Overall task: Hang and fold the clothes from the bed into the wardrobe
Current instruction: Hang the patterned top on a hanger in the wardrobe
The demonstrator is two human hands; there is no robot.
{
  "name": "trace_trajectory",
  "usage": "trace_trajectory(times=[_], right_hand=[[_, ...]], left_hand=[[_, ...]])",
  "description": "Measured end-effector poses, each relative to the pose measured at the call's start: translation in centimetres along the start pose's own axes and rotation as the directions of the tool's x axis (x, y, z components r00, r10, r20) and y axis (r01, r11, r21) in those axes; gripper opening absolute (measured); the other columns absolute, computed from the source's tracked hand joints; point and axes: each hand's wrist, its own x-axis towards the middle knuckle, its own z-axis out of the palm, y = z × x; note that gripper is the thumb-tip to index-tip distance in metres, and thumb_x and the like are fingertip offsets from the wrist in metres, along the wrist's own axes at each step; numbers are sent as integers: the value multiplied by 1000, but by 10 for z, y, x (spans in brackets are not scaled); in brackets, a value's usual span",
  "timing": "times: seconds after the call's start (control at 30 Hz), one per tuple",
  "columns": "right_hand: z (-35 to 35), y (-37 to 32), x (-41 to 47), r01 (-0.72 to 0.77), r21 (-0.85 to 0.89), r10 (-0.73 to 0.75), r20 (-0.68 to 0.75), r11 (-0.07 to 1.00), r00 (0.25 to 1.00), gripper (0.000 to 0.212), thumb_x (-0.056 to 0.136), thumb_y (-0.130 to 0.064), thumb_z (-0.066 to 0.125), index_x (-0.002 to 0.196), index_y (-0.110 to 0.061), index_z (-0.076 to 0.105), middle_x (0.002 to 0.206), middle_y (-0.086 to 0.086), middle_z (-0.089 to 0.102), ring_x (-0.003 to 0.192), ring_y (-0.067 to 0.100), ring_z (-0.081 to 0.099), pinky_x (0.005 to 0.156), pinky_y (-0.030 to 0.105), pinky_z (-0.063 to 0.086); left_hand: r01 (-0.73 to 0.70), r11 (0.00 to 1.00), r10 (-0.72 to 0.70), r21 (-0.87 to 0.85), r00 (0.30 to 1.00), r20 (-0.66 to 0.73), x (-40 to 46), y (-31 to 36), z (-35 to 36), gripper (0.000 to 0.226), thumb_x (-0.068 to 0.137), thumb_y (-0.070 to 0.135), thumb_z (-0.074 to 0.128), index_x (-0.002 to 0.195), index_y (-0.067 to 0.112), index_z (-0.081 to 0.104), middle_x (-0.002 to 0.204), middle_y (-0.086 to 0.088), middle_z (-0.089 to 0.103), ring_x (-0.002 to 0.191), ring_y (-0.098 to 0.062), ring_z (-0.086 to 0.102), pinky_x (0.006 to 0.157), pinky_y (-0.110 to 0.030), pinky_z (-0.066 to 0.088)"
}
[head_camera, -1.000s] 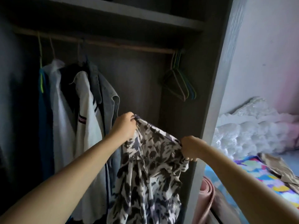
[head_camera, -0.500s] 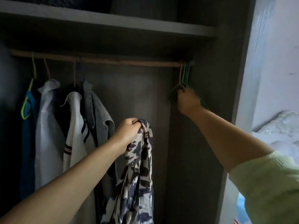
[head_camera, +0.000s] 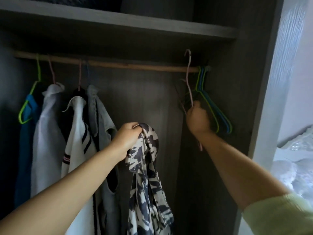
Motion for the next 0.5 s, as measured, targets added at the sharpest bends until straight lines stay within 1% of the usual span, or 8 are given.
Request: trace_trajectory(times=[0.07,0.1,0.2,0.27,0.3,0.37,0.43,0.5], right_hand=[[9,10,-47,-37,217,36,11,975,999,26,96,-12,42,121,-5,45,100,26,65,89,40,64,69,38,50],[11,15,-71,-85,305,73,52,949,996,26,96,-12,45,121,-7,46,100,22,66,86,36,65,66,30,50],[7,21,-126,-268,516,200,184,814,962,26,95,-17,53,120,-9,54,96,5,65,74,8,62,57,10,41],[0,23,-152,-356,545,266,240,759,934,20,96,-24,52,104,-13,67,87,0,65,73,8,62,59,18,43],[-6,23,-167,-402,520,297,276,754,914,25,98,-29,49,94,-16,70,80,1,64,67,13,59,57,24,40],[-24,22,-201,-445,540,308,329,714,893,35,98,-34,47,77,-20,70,60,-3,55,52,12,46,50,27,33],[-50,14,-236,-475,650,315,355,594,880,37,97,-37,48,68,-19,65,50,-5,46,45,10,38,45,24,28],[-80,2,-266,-509,767,337,396,390,854,39,96,-38,50,66,-16,59,45,-6,41,41,9,33,41,21,26]], left_hand=[[0,1000,0,23,1000,-14,-12,-7,-5,25,94,12,45,79,11,66,82,-20,68,84,-37,64,70,-30,43],[6,999,-5,34,1000,-17,-21,-11,-7,27,94,11,45,76,15,64,75,-14,65,78,-31,62,67,-27,42],[58,992,-61,109,998,22,-53,-26,-17,27,96,7,41,79,17,58,72,-2,57,68,-16,53,58,-18,39],[95,984,-104,153,993,56,-71,-41,-23,26,95,8,41,75,15,56,68,-4,55,68,-20,50,63,-27,37],[124,977,-135,175,989,54,-83,-50,-28,27,95,11,42,71,16,55,63,-4,53,66,-22,49,63,-29,35],[172,954,-185,246,982,31,-105,-65,-36,27,94,22,47,70,14,57,62,-5,54,66,-24,51,63,-31,35],[199,923,-226,329,973,43,-126,-75,-43,30,94,27,48,71,11,59,65,-8,55,68,-25,52,62,-32,35],[245,887,-292,392,954,66,-147,-79,-49,33,94,23,47,64,11,50,61,-8,46,64,-24,46,59,-32,28]])
